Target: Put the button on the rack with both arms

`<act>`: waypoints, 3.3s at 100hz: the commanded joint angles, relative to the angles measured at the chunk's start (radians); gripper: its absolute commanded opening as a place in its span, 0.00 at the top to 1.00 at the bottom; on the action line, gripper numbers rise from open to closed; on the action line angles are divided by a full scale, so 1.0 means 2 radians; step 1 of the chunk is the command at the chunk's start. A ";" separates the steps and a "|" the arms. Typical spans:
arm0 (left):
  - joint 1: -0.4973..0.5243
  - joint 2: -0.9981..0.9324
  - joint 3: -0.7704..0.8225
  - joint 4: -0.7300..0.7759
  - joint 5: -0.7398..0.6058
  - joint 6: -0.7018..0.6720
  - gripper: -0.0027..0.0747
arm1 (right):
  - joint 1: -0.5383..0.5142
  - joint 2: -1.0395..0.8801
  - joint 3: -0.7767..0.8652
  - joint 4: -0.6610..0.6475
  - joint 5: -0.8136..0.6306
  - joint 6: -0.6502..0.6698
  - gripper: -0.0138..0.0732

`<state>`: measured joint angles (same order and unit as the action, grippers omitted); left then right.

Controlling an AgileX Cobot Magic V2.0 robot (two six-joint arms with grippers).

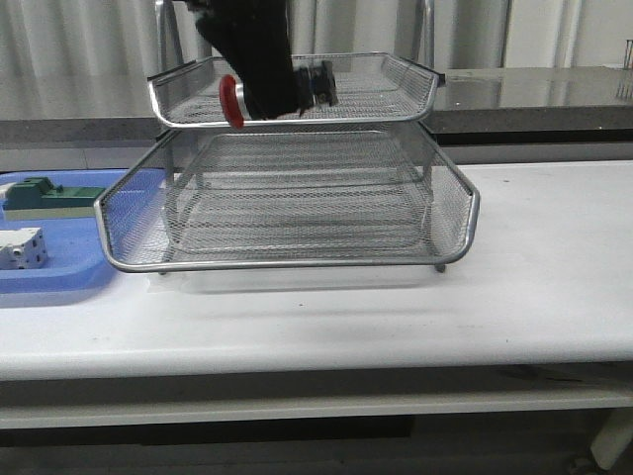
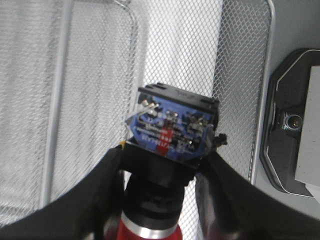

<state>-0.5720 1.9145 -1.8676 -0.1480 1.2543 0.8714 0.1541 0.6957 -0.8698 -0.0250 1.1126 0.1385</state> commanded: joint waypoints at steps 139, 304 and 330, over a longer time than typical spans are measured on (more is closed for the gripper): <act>-0.007 0.048 -0.010 -0.016 -0.013 -0.005 0.36 | 0.000 -0.001 -0.017 -0.004 -0.024 -0.002 0.92; 0.279 -0.359 0.265 -0.079 -0.239 -0.173 0.35 | 0.000 -0.001 -0.017 -0.004 -0.024 -0.002 0.92; 0.283 -0.474 0.433 -0.081 -0.416 -0.172 0.35 | 0.000 -0.001 -0.017 -0.004 -0.024 -0.002 0.92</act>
<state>-0.0073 1.0418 -1.0614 -0.2815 0.6052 0.5370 0.1541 0.6957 -0.8698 -0.0250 1.1126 0.1399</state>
